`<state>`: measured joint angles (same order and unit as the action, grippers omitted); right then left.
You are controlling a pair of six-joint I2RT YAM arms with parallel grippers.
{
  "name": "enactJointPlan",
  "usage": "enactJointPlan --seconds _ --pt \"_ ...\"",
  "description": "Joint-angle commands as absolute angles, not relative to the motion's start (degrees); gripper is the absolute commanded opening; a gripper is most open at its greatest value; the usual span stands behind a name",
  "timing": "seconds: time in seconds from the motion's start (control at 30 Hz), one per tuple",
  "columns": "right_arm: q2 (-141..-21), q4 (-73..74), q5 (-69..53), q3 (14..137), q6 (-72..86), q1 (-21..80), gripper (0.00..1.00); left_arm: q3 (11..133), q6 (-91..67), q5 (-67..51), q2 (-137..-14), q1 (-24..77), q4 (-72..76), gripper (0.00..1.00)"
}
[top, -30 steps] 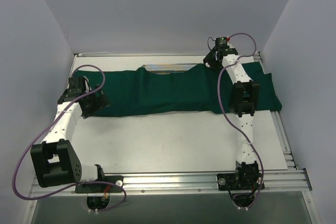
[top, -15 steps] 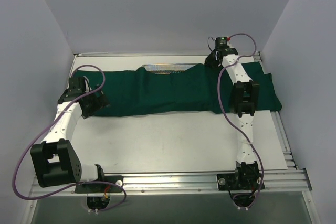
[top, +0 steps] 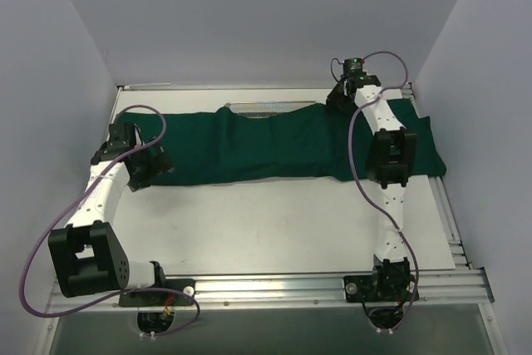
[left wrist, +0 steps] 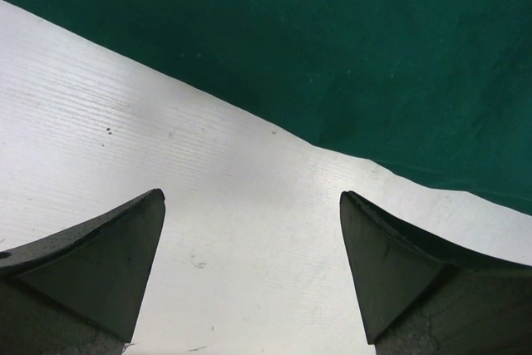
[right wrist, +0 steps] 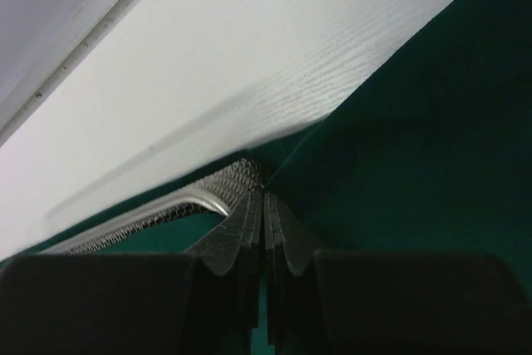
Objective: Open and lay out the surgical kit
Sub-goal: Open the surgical kit at the center of the board.
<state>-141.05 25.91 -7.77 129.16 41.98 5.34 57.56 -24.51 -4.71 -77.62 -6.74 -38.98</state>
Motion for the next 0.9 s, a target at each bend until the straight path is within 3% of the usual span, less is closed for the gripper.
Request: enactJointPlan --seconds 0.0,0.3,0.4,0.7,0.77,0.8,0.83,0.87 --pt "-131.06 29.97 -6.34 124.66 37.01 5.71 0.0 60.82 -24.87 -5.27 -77.87 -7.21 -40.87 0.95" --pt "-119.1 33.3 -6.42 114.88 31.91 7.82 0.0 62.4 -25.4 -10.46 -78.57 -7.12 -39.73 0.94" --pt "-110.35 35.24 -7.12 107.34 30.15 10.63 0.0 63.98 -26.45 -10.55 -78.75 -7.12 -40.34 0.94" --pt "-76.86 37.35 -8.09 65.44 29.18 14.24 0.0 65.39 -31.37 -10.19 -79.8 -6.51 -40.87 0.94" --pt "-73.32 38.31 -8.0 61.8 29.0 13.98 0.07 64.95 -32.43 -10.28 -79.54 -6.24 -40.61 0.94" --pt "-71.3 38.67 -7.48 60.57 29.09 13.89 0.15 64.86 -32.87 -10.28 -79.54 -6.07 -40.26 0.94" --pt "-70.76 38.85 -6.86 60.64 29.0 13.71 0.33 65.21 -33.65 -10.28 -79.63 -5.37 -39.99 0.94" --pt "-70.75 39.11 -5.99 61.17 29.0 13.36 0.39 65.56 -33.92 -10.11 -80.15 -4.93 -39.56 0.94"
